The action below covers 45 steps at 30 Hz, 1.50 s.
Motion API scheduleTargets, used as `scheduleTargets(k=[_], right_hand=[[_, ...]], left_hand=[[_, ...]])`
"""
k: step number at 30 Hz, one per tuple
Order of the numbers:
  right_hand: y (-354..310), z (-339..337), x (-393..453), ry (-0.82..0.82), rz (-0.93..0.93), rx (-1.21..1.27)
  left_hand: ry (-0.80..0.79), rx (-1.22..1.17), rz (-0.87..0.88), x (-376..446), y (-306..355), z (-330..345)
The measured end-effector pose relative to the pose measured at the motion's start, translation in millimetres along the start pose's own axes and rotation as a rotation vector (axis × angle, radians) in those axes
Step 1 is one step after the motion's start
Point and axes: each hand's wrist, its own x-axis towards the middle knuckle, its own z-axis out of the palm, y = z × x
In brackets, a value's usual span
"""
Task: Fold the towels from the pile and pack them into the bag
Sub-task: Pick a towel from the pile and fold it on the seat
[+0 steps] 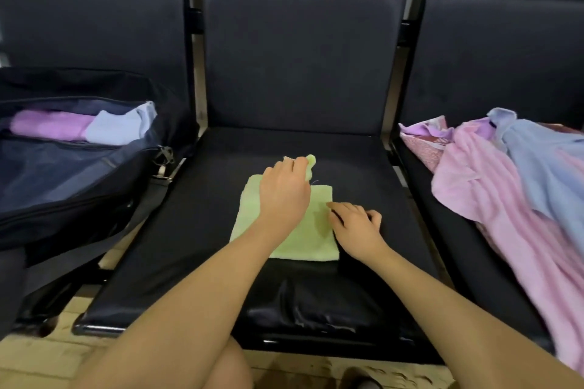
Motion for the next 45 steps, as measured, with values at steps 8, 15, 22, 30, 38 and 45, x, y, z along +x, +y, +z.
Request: scheduleTargets(k=[8,15,22,30,38,45], right_hand=[[-11.2,0.5,8.8,0.175,0.020,0.099],[-36.9,5.4,25.5,0.263,-0.387,-0.096],[-43.9,23.4,32.6,-0.192,-0.219,-0.272],[-39.1,28.2,17.3,-0.236,-0.192,-0.296],[-48.1,11.7,-13.7,-0.091,-0.380,-0.182],[-51.6,18.6,-21.1,0.193,-0.378,-0.135]], left_hand=[[-0.139,-0.176,-0.141,-9.0,-20.3,7.9],[-0.840,0.101,-0.040,-36.4,-82.2,23.6],[-0.762,0.120,-0.072,-30.7,-102.5,34.1],[-0.603,0.091,0.174,-42.6,-102.7,4.3],[-0.348,0.031,0.554,-77.8,-126.8,-28.8],[-0.368,-0.096,0.378,-87.9,-132.9,-35.9]])
